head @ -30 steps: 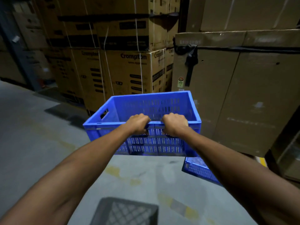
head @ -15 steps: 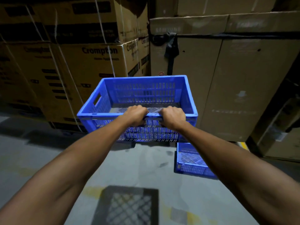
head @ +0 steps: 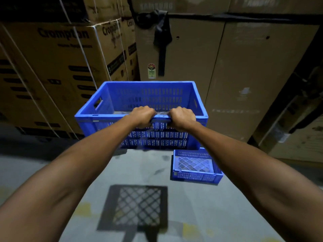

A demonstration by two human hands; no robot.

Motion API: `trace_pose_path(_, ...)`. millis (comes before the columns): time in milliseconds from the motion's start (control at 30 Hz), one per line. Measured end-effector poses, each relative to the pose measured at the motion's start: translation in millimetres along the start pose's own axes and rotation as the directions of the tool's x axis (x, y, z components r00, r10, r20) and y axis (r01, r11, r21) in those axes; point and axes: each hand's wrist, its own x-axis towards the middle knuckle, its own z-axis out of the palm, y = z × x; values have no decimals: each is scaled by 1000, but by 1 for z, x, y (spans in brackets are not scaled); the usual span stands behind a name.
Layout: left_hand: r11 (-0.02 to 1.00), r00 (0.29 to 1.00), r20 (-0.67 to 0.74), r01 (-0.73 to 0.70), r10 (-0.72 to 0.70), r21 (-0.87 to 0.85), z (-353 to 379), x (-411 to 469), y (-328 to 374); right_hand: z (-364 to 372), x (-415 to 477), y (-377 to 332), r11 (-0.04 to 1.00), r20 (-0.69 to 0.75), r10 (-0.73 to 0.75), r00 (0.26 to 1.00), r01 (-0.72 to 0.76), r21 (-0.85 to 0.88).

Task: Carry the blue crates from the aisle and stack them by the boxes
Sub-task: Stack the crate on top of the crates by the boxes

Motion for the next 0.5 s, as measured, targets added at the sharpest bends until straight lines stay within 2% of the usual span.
trace_pose_path(300, 988, 988, 5, 152, -152, 39, 74, 107, 66, 83, 51, 124, 997, 40, -82, 996, 82, 13)
trace_pose_path(500, 984, 986, 8, 168, -169, 60, 195, 173, 51, 209, 100, 152, 994, 66, -107, 992, 105, 30)
